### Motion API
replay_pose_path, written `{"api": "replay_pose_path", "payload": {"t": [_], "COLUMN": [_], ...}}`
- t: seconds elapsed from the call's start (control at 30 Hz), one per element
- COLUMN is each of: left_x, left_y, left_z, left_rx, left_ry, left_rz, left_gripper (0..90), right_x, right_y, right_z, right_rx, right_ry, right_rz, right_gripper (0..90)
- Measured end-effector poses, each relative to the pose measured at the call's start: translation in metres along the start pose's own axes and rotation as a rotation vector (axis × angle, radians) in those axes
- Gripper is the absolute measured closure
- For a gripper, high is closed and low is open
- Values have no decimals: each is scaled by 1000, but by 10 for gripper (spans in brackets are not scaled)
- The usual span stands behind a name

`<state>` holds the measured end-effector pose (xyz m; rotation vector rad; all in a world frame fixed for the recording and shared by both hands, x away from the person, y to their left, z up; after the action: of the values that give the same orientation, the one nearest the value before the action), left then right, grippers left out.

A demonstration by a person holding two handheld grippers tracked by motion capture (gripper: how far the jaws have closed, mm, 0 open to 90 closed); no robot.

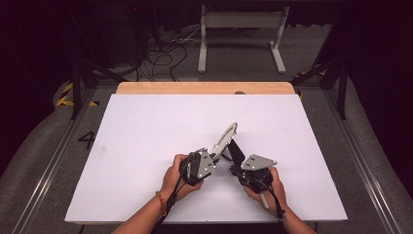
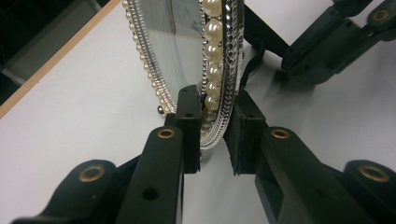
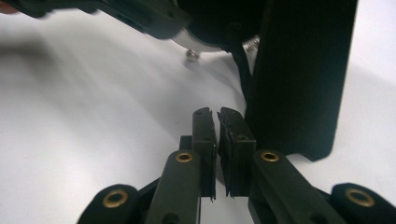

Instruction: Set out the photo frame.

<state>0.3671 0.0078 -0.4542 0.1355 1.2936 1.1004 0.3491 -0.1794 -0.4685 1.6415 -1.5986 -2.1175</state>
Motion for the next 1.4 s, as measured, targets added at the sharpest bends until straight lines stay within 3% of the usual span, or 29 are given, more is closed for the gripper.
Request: {"api": "replay_pose_path", "payload": {"t": [0.07,0.43,0.57,0.67,0.87,1.07,1.13,1.4], "left_x": [0,-5,-10,-11,-10,-2,2,8], "left_y": [0,2,2,2,1,-10,-16,-21], "left_z": [0,-11,-19,-21,-20,-21,-19,-14], "left_rx": [3,5,11,23,36,18,29,29], "left_ry": [1,15,-10,3,0,-35,-1,7], "left_rz": [-2,-5,-8,-11,-24,27,38,27], "left_gripper": [772,757,748,741,722,624,600,674], "right_x": [1,2,5,6,6,6,7,7], "right_y": [0,2,4,5,5,5,5,5], "right_z": [-3,-8,-16,-21,-21,-22,-22,-22], "right_rx": [-17,17,25,16,16,10,2,-9], "right_ry": [-22,-5,-27,-34,-36,-31,-33,-33], "right_rz": [-6,7,13,10,12,8,7,9], "right_gripper": [894,900,897,894,875,863,854,840]}}
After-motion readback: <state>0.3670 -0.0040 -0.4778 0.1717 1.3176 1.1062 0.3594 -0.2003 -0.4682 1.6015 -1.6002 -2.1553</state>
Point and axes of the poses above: each handheld gripper's, and its own axes: y roughly backward along the jaws, x roughly out of its underside, z roughly to its left, the point moved 3 cm from there along -y, roughly forward along the jaws, and after that the axes turned 7 degrees about z, right-handed, at the moved point
